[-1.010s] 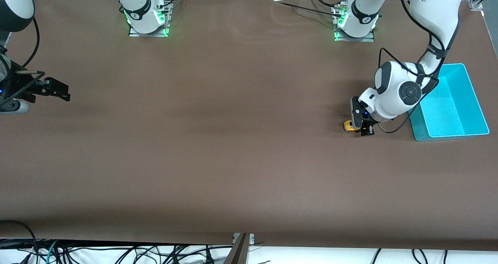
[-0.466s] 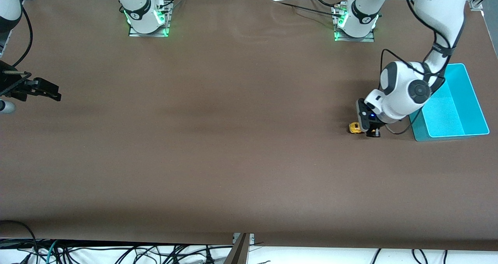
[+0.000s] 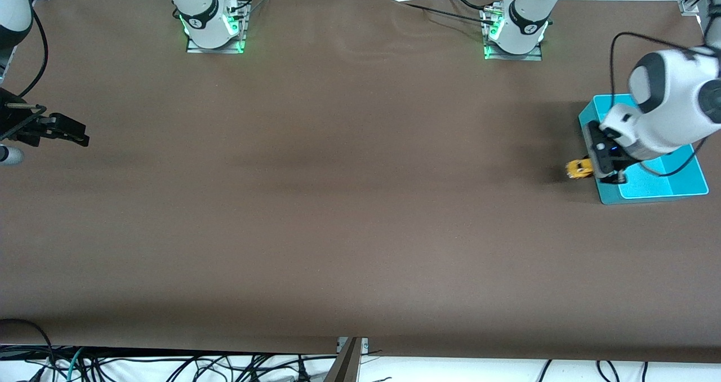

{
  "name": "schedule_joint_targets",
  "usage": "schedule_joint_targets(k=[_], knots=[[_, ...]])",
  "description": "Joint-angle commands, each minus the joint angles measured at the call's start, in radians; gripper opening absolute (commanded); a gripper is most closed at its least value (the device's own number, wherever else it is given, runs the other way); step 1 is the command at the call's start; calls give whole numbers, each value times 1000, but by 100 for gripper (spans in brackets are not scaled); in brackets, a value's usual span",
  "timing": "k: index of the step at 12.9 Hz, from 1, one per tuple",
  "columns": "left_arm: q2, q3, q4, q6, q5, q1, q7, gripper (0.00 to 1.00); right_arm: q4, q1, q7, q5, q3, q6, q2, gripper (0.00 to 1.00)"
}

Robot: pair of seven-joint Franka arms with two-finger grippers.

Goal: Wind and store yellow beetle car
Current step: 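Move the car over the cyan tray and lower it inside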

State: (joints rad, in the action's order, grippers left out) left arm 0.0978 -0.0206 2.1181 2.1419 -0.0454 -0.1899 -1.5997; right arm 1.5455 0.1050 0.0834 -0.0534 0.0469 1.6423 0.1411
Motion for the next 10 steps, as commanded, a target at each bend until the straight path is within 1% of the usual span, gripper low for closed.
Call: schedule_joint_targets(k=[1, 2, 3, 5, 7, 10], knots=[[-36, 92, 11, -56, -21, -42, -231, 0, 11, -10, 6, 15, -13, 5, -9, 100], [-36, 129, 19, -59, -22, -58, -320, 0, 11, -8, 6, 15, -13, 5, -9, 100], [-36, 151, 37, -59, -22, -89, -403, 0, 10, -7, 7, 15, -13, 5, -6, 100], [-24, 178, 86, -48, -27, -158, -511, 0, 10, -7, 7, 15, -13, 5, -5, 100], [-12, 179, 146, -34, -97, -221, -529, 0, 8, -7, 7, 15, -13, 5, -5, 100], [54, 180, 216, 48, -100, -299, -591, 0, -5, -10, 10, 14, -13, 7, -5, 100]])
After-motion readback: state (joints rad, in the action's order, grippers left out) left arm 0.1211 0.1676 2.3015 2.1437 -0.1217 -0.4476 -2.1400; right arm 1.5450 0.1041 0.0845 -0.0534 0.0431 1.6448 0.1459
